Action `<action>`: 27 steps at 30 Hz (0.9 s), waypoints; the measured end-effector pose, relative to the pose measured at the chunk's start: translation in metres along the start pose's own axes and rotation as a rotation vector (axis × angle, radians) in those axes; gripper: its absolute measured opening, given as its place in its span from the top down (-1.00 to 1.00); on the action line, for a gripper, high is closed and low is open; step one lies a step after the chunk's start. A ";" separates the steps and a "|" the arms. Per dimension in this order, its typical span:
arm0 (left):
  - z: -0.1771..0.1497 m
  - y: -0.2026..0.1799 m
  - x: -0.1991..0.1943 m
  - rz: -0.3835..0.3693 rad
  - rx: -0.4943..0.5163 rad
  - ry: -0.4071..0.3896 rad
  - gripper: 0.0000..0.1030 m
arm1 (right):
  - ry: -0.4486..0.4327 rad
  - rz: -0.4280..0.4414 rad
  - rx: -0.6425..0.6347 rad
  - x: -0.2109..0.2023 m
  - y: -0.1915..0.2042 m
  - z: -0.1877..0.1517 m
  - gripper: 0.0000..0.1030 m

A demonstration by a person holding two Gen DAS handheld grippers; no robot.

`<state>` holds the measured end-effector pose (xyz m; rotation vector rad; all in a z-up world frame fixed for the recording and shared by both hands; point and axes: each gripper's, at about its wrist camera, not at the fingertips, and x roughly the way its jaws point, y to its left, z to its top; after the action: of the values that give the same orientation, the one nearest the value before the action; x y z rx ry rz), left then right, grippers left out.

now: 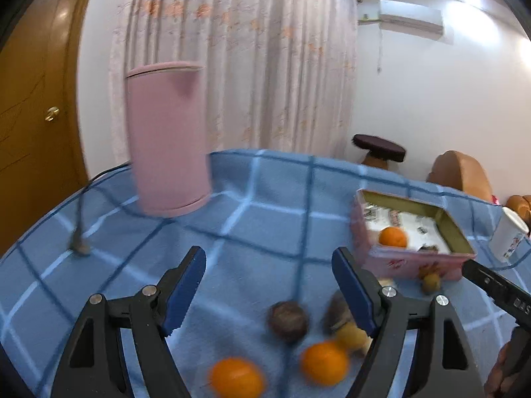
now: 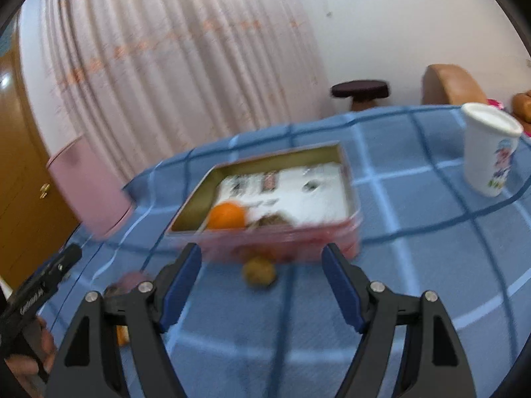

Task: Organize fruits
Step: 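Grasp another orange with the left tool while the right tool grasps a sweet potato slice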

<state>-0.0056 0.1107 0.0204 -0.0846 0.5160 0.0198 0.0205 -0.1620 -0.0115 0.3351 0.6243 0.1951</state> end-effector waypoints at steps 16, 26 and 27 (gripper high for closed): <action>-0.043 0.063 -0.030 -0.021 0.085 0.141 -0.54 | 0.281 0.136 -0.307 0.035 0.095 -0.056 -0.19; -0.052 0.030 0.001 -0.099 0.100 0.261 -0.54 | 0.333 0.117 -0.337 0.054 0.103 -0.052 0.24; -0.054 0.029 0.005 -0.113 0.095 0.286 -0.54 | 0.334 0.122 -0.337 0.052 0.101 -0.052 0.25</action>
<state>-0.0288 0.1347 -0.0309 -0.0229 0.7959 -0.1287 0.0234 -0.0411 -0.0423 0.0125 0.8860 0.4737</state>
